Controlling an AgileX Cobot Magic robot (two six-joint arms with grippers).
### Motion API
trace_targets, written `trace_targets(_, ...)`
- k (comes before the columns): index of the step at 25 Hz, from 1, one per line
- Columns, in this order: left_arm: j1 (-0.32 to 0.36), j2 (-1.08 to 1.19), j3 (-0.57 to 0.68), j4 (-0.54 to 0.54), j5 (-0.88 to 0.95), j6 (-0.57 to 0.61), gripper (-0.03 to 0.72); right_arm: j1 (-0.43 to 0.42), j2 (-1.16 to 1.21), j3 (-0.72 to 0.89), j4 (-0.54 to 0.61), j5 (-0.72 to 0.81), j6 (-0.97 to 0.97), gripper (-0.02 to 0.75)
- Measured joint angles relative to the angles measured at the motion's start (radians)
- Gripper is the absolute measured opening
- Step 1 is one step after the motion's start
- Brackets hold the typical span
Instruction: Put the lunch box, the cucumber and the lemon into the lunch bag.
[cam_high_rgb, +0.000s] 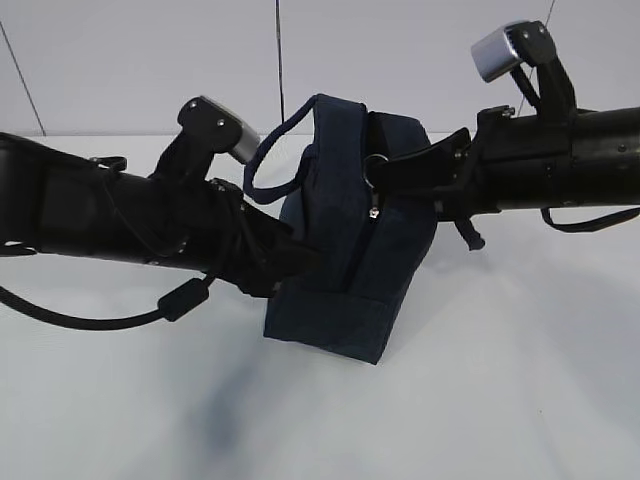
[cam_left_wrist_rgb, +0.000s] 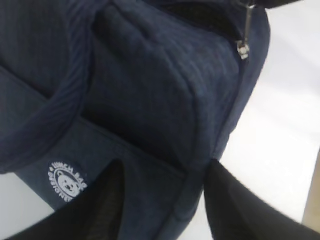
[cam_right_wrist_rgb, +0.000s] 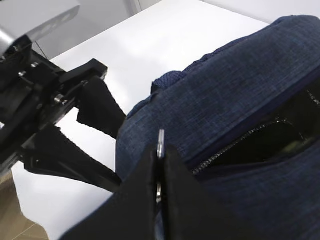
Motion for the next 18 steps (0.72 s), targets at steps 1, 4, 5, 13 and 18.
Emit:
trace_targets(1,0.000,0.005,-0.008,0.000,0.002,0.000,0.371,0.000,0.000,0.000,0.000,-0.006,0.000,0.007)
trace_targets(4,0.000,0.018,-0.029,0.000,0.006,0.000,0.364,0.000,0.000,-0.001,0.000,-0.018,0.000,0.007)
trace_targets(5,-0.001,0.023,-0.034,0.000,0.006,0.002,0.363,0.000,0.000,-0.001,0.002,-0.020,0.000,0.007)
trace_targets(13,-0.109,0.043,-0.058,-0.002,-0.018,0.002,0.356,0.000,0.000,-0.001,0.000,-0.024,0.000,0.007)
trace_targets(18,-0.150,0.043,-0.058,-0.004,-0.174,0.002,0.311,0.000,0.000,-0.001,0.000,-0.027,0.002,0.007)
